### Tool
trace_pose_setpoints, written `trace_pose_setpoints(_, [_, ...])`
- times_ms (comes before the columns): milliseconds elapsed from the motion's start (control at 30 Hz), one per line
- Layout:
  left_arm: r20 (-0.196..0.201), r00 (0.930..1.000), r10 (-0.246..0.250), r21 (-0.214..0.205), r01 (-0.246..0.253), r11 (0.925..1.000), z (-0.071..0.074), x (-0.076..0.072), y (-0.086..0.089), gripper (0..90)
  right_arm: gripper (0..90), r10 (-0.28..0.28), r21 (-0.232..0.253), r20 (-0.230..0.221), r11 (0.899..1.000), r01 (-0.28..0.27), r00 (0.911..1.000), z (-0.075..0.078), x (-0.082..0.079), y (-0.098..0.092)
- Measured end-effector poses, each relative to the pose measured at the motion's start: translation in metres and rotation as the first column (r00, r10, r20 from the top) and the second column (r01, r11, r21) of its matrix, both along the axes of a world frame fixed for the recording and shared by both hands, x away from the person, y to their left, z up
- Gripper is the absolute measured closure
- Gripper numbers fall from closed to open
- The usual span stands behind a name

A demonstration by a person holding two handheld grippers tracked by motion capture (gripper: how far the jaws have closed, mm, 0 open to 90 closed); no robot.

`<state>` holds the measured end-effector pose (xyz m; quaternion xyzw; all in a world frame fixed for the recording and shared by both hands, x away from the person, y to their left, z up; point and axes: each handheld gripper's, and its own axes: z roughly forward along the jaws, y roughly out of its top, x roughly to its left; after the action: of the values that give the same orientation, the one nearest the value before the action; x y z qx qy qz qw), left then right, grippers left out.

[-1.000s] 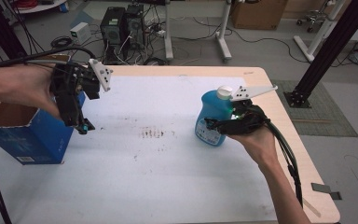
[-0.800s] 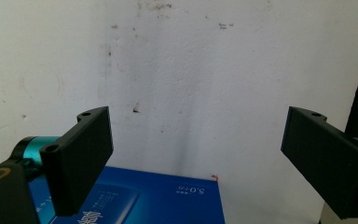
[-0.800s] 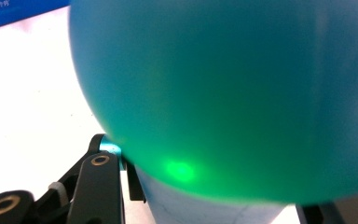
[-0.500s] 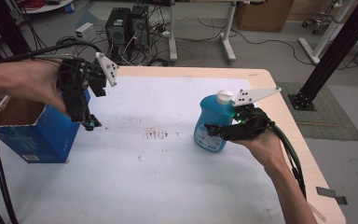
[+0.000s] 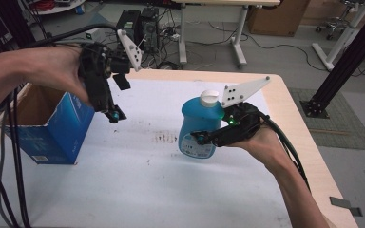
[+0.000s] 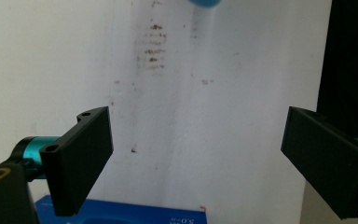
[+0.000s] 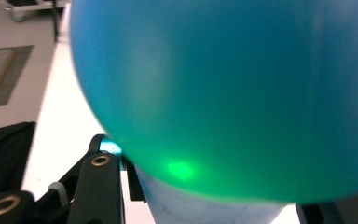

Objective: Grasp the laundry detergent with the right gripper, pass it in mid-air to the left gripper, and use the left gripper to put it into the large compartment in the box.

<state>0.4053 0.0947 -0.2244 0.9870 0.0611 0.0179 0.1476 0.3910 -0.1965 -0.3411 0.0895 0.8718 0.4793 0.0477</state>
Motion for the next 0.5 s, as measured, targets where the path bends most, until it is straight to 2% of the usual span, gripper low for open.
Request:
trace_pose_setpoints(100, [-0.003, 1.0, 0.002, -0.012, -0.002, 0.9999, 0.004, -0.001, -0.004, 8.9, 46.3, 0.024, -0.003, -0.001, 1.0, -0.024, 0.9997, 0.002, 0.001, 0.009])
trace_pose_setpoints(133, [-0.003, 1.0, 0.008, -0.017, -0.008, 0.9998, 0.007, -0.001, -0.008, 8.9, 46.3, 0.049, -0.022, 0.007, 0.999, -0.049, 0.9988, 0.004, 0.002, 0.018])
trace_pose_setpoints(167, [-0.003, 1.0, 0.008, -0.017, -0.008, 0.9998, 0.007, -0.001, -0.008, 8.9, 46.3, 0.049, -0.022, 0.007, 0.999, -0.049, 0.9988, 0.004, 0.002, 0.018])
trace_pose_setpoints(200, [-0.002, 1.0, 0.006, -0.021, -0.006, 0.9998, 0.008, -0.001, -0.01, 8.9, 46.3, 0.077, -0.03, 0.01, 0.997, -0.077, 0.9969, 0.005, 0.003, 0.027])
trace_pose_setpoints(333, [-0.014, 0.9999, 0.007, -0.032, -0.007, 0.9995, 0.01, -0.002, -0.019, 8.9, 46.2, 0.119, -0.033, 0.0, 0.992, -0.119, 0.9929, 0.005, 0.005, 0.041])
trace_pose_setpoints(500, [-0.02, 0.9998, 0.007, -0.027, -0.008, 0.9996, 0.007, -0.002, -0.027, 8.9, 46.2, 0.136, -0.019, -0.01, 0.991, -0.136, 0.9907, 0.002, 0.009, 0.054])
